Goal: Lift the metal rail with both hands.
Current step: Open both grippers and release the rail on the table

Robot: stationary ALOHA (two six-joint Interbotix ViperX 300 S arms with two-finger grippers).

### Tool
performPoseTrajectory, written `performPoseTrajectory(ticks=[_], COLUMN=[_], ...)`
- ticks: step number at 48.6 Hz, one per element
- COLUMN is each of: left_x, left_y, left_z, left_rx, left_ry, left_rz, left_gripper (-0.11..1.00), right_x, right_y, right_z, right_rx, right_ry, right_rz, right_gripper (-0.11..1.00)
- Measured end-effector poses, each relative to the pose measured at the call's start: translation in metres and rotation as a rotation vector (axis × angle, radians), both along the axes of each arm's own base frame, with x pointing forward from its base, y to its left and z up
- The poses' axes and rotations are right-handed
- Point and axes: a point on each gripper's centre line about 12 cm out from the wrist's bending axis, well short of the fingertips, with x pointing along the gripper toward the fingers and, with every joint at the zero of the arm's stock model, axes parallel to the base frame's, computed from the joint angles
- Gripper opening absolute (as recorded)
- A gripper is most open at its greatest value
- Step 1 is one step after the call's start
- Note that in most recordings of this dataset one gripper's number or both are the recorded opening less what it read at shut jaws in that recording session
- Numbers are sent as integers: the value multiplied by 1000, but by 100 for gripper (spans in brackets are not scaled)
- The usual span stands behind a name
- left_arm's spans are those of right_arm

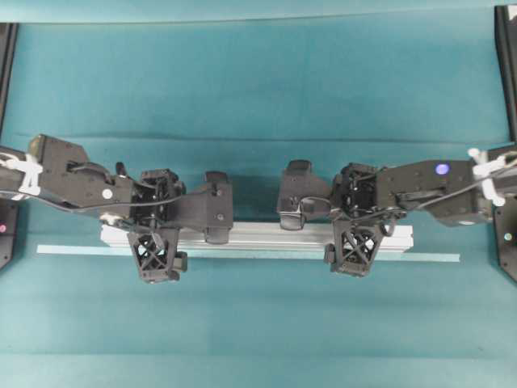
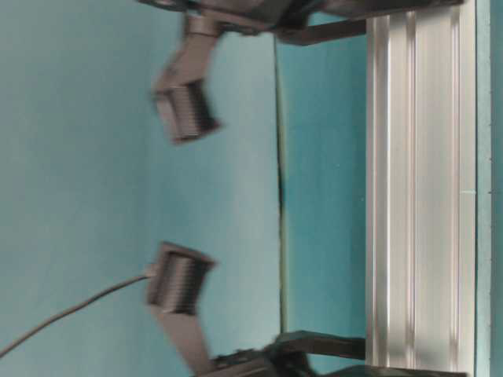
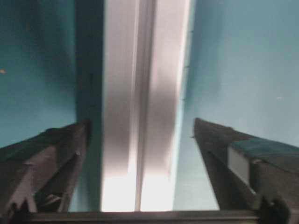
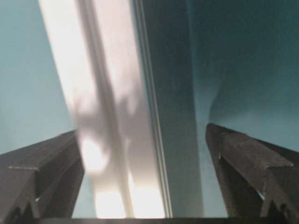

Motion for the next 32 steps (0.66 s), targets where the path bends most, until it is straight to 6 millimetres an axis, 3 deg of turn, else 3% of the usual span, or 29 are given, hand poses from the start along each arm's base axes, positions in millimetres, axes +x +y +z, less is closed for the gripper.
performPoseTrajectory(ticks=[18,32], left_x=[-15,-34], left_y=[5,5], left_z=[71,131], left_rx=[2,1], left_ry=[-147,-357], left_rz=[13,11], left_gripper=[98,98], right_x=[-9,-25], right_y=[0,0], right_z=[80,137], right_rx=[-6,-10], right_ry=[-219,-417], right_rz=[0,-2], right_gripper=[95,95])
